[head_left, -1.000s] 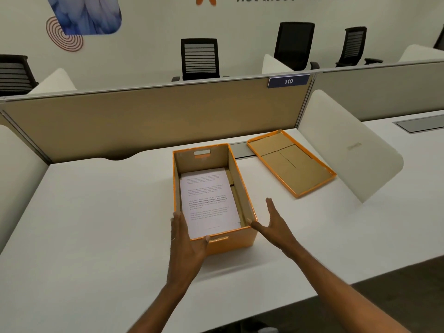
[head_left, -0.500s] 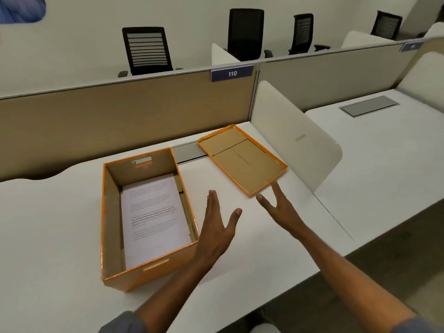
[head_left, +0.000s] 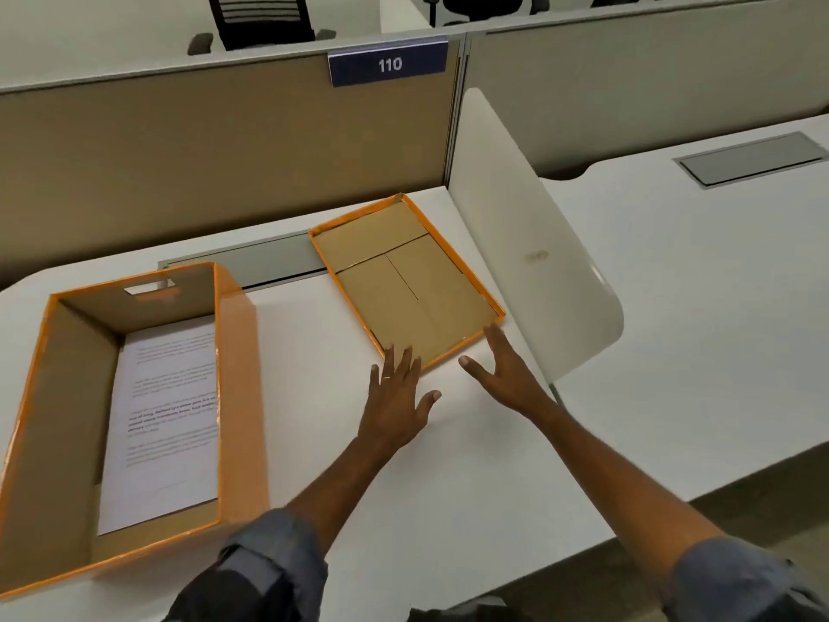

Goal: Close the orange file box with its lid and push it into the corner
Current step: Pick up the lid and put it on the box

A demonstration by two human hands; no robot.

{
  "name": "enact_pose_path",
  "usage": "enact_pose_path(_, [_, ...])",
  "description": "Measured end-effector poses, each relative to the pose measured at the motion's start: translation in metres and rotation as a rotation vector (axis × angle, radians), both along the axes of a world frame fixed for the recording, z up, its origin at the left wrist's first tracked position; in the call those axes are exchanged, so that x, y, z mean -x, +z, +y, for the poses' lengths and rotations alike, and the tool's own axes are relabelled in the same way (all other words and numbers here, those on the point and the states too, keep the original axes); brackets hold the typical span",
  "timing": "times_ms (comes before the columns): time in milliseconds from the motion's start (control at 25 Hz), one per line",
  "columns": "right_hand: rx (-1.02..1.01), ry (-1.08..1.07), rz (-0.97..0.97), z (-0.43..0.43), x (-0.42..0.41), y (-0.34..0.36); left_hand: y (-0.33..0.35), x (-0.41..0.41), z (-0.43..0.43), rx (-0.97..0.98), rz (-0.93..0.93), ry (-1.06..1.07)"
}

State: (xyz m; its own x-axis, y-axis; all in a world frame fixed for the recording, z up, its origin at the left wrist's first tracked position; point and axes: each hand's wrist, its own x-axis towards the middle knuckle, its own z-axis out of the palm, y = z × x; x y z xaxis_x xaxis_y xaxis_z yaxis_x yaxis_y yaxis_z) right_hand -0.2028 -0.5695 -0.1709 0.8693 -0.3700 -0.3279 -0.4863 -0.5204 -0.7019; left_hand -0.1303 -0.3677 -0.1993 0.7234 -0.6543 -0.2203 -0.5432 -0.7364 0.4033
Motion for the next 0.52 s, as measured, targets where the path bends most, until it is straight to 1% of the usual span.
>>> enact_pose_path(80, [-0.006, 0.037, 0.016, -0.016, -0.01, -0.011, -0.014, 0.001, -0.006, -0.139, -0.03, -0.026])
enact_pose_path(120, [-0.014, 0.042, 0.015, -0.023, -0.015, -0.015, -0.019, 0.003, -0.005, -0.164, -0.041, -0.009])
enact_pose_path(200, [-0.021, 0.035, 0.006, -0.037, -0.023, -0.023, -0.025, 0.01, 0.003, -0.144, -0.075, 0.065])
enact_pose_path(280, [-0.014, 0.015, 0.007, -0.05, -0.032, -0.029, -0.029, 0.016, 0.019, -0.017, -0.069, 0.184])
enact_pose_path(400, [-0.038, 0.024, 0.071, -0.065, -0.043, -0.038, -0.03, 0.016, 0.044, 0.289, 0.113, 0.43])
enact_pose_path(440, [-0.061, 0.048, 0.097, -0.066, -0.044, -0.04, -0.029, 0.012, 0.047, 0.349, 0.171, 0.506])
enact_pose_path(520, [-0.1, 0.12, 0.095, -0.066, -0.043, -0.043, -0.027, 0.0, 0.044, 0.37, 0.302, 0.621])
